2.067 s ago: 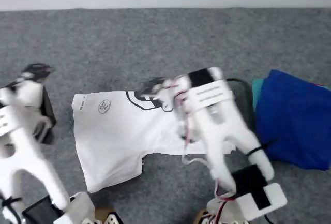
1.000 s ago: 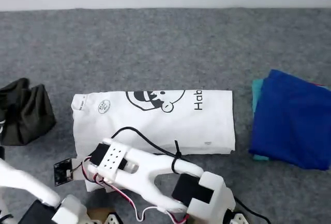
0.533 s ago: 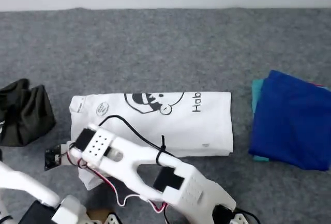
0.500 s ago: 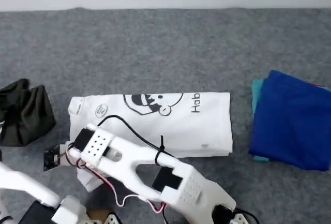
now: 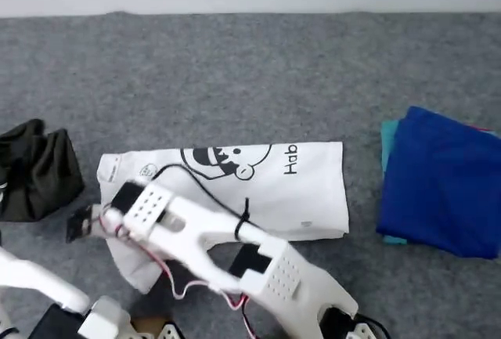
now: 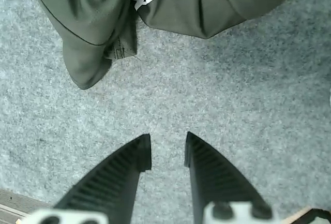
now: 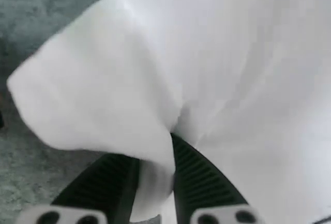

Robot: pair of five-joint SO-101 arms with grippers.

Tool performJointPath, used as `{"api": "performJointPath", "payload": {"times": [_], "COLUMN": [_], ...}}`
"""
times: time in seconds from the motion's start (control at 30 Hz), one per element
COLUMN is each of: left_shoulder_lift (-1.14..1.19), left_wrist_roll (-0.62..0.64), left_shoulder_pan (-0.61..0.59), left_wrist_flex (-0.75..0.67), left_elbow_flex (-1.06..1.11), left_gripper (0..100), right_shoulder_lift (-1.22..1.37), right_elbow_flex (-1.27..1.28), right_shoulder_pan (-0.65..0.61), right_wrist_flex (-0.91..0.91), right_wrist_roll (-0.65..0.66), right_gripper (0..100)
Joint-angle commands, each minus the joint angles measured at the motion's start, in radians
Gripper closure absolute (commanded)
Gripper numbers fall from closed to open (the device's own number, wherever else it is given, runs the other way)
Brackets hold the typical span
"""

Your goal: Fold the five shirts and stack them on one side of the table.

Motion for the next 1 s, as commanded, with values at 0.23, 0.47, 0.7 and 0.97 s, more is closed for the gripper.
{"api": "performJointPath", "payload": {"times": [0.23, 0.47, 0.7, 0.97], "left_shoulder_lift": [-0.031, -0.031, -0.031, -0.031], "left_wrist_roll": [0.006, 0.006, 0.006, 0.006], "left_shoulder_pan": [0.002, 0.003, 0.003, 0.003], "left_wrist_flex": [-0.015, -0.009, -0.009, -0.009], "left_elbow_flex": [-0.008, -0.004, -0.004, -0.004], "left_gripper": [89, 89, 89, 89], "right_shoulder_lift": [-0.093, -0.081, -0.079, -0.077], "right_elbow_flex": [-0.158, -0.164, -0.164, -0.164], "right_shoulder_pan": [0.174, 0.211, 0.28, 0.346], "right_wrist_flex": [-0.047, -0.062, -0.122, -0.2], "right_wrist_roll": [-0.018, -0.026, -0.199, -0.221], "right_gripper": [95.9, 87.6, 72.7, 72.8]}}
